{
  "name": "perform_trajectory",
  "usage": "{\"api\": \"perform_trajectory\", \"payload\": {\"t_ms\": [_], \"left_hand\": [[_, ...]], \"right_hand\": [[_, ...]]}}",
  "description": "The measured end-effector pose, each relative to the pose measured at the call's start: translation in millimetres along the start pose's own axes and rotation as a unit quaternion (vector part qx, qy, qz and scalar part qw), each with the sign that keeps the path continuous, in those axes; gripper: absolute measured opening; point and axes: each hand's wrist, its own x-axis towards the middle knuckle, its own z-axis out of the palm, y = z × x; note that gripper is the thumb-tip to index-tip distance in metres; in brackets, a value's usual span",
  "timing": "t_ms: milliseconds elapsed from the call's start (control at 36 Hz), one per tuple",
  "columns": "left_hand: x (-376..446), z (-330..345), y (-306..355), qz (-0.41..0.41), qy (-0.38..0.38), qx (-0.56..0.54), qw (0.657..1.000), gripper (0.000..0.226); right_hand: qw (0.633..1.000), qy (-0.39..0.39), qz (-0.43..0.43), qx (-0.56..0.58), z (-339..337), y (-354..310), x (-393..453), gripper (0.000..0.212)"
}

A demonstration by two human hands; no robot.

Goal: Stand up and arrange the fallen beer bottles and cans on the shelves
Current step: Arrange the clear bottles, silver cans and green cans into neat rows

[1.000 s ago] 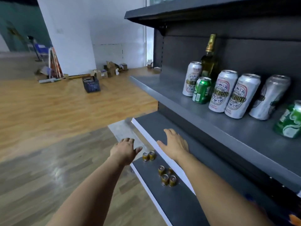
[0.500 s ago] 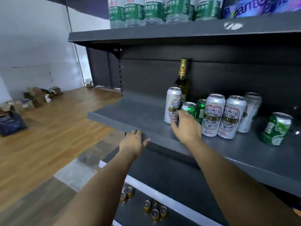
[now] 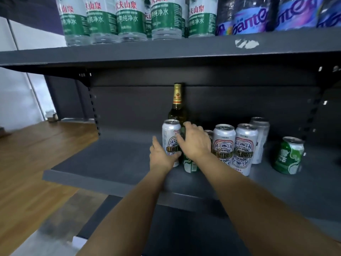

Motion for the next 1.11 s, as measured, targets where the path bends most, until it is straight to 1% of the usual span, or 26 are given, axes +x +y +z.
{"api": "perform_trajectory", "payload": {"t_ms": [56, 139, 194, 278, 306, 472, 556, 722, 806, 917, 1000, 1056, 1111], "left_hand": [[12.1, 7.5, 3.4, -0.006, 0.0, -0.022, 1.0, 0.117], [26.6, 17.6, 1.7, -0.003, 0.008, -0.046, 0.999, 0.11], [33.8, 22.1, -3.1, -0.003, 0.011, -0.063, 0.998, 0.098], [40.3, 24.1, -8.6, -0.002, 0.007, -0.074, 0.997, 0.068], [42.3, 24.3, -9.9, 0.002, 0.01, -0.075, 0.997, 0.063], [53.9, 7.9, -23.8, 0.022, 0.057, -0.068, 0.996, 0.052], [69.6, -12.7, -33.4, 0.015, 0.073, -0.064, 0.995, 0.051], [106.0, -45.3, -52.9, -0.012, 0.09, -0.059, 0.994, 0.053], [119.3, -51.2, -63.8, -0.025, 0.082, -0.053, 0.995, 0.055], [134.5, -53.2, -73.8, -0.026, 0.072, -0.055, 0.996, 0.056], [143.9, -53.1, -78.5, -0.017, 0.065, -0.054, 0.996, 0.056], [146.9, -52.5, -81.3, -0.014, 0.058, -0.06, 0.996, 0.057], [146.5, -50.8, -82.9, -0.005, 0.064, -0.077, 0.995, 0.063]], "right_hand": [[1.0, -0.005, -0.003, 0.003, 4.0, -1.9, 4.3, 0.043], [1.0, -0.009, 0.013, 0.017, 8.1, -3.1, 13.2, 0.042], [0.999, -0.007, 0.039, 0.036, 9.0, -2.9, 20.5, 0.041], [0.996, 0.007, 0.074, 0.044, 10.1, -1.7, 30.2, 0.041], [0.995, 0.011, 0.088, 0.046, 10.7, -0.9, 33.6, 0.041], [0.984, 0.027, 0.168, 0.053, 13.7, -0.7, 52.3, 0.041], [0.981, 0.014, 0.189, 0.04, 14.6, -4.1, 62.3, 0.041], [0.974, -0.04, 0.215, 0.058, 23.8, -17.9, 86.4, 0.063], [0.967, -0.031, 0.236, 0.091, 35.4, -25.5, 95.6, 0.076], [0.957, -0.031, 0.26, 0.127, 50.3, -31.5, 102.7, 0.08], [0.951, -0.029, 0.279, 0.131, 55.7, -33.8, 103.9, 0.088], [0.95, -0.02, 0.285, 0.13, 58.1, -35.7, 104.0, 0.088], [0.948, -0.009, 0.291, 0.131, 60.4, -37.6, 104.6, 0.083]]}}
